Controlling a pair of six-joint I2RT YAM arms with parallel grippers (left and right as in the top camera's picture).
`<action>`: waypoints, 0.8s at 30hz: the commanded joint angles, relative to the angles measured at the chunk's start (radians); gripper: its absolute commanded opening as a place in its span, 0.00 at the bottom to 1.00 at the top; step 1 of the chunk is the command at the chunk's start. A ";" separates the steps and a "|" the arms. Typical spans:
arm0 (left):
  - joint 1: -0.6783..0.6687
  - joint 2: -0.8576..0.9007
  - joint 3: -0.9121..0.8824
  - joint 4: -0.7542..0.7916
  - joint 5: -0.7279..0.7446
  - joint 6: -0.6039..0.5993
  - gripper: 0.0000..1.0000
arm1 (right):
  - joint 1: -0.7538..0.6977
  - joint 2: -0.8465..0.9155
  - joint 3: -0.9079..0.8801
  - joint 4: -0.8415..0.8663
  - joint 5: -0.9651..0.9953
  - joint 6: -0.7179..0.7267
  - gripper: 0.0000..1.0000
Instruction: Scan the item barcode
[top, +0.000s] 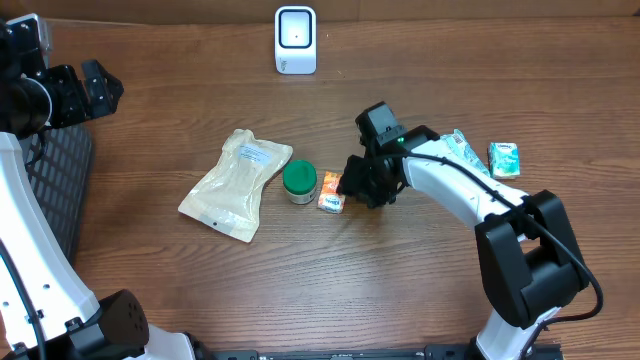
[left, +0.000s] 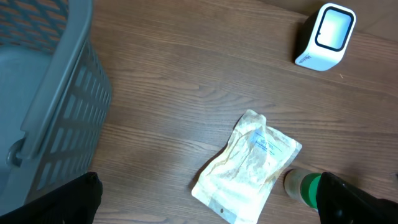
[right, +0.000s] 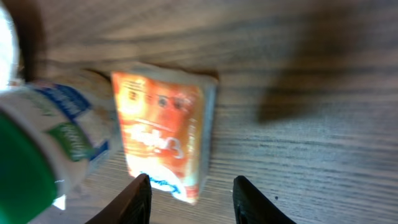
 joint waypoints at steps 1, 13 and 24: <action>-0.007 0.003 0.003 0.002 -0.003 0.012 1.00 | 0.014 0.003 -0.056 0.037 -0.023 0.060 0.40; -0.007 0.003 0.003 0.001 -0.002 0.012 1.00 | 0.039 0.003 -0.124 0.121 -0.023 0.123 0.35; -0.007 0.003 0.003 0.001 -0.003 0.012 1.00 | 0.037 0.005 -0.159 0.171 -0.023 0.151 0.08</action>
